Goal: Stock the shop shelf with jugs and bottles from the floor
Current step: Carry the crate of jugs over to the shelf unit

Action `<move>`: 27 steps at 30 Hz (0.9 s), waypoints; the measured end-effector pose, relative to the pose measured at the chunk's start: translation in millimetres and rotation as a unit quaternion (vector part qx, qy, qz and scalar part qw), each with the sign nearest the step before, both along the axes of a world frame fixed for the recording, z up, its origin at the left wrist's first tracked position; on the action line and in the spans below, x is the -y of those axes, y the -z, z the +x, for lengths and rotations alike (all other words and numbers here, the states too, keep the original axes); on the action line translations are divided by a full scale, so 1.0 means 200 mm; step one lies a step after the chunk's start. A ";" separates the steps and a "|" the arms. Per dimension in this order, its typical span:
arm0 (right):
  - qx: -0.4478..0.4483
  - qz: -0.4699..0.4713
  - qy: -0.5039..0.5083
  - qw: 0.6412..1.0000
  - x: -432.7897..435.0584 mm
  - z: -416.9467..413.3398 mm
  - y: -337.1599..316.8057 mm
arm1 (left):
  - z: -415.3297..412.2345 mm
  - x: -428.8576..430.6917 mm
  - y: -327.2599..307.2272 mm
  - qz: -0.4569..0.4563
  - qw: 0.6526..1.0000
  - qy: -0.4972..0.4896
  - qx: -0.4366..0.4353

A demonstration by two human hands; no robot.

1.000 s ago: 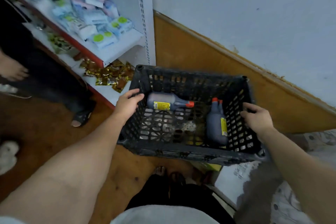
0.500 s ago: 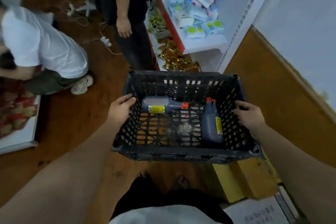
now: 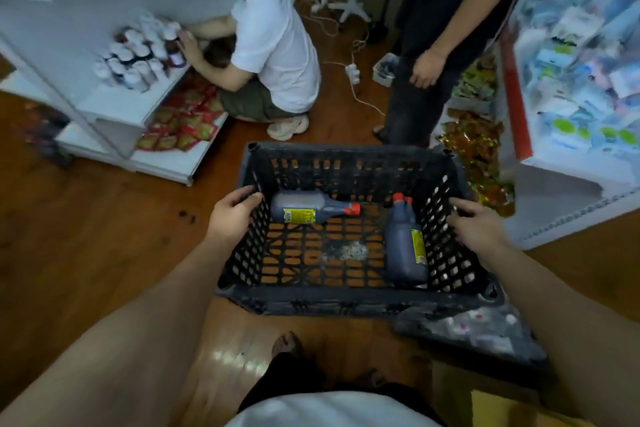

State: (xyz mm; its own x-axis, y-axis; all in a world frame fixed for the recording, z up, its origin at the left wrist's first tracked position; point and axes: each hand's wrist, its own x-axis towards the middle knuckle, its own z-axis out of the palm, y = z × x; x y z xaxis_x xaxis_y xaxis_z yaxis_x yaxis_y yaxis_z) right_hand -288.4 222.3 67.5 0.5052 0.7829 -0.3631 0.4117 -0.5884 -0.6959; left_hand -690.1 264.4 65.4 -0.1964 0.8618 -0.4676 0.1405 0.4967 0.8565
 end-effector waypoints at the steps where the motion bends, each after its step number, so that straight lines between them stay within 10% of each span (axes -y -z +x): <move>1: -0.003 0.001 -0.014 1.000 -0.05 -0.08 0.01 | -0.09 0.01 0.00 0.002 1.000 -0.014 -0.004; 27: -0.049 -0.019 -0.440 0.896 -1.24 -1.91 0.26 | -1.22 0.54 0.12 -0.034 0.884 -0.464 -0.047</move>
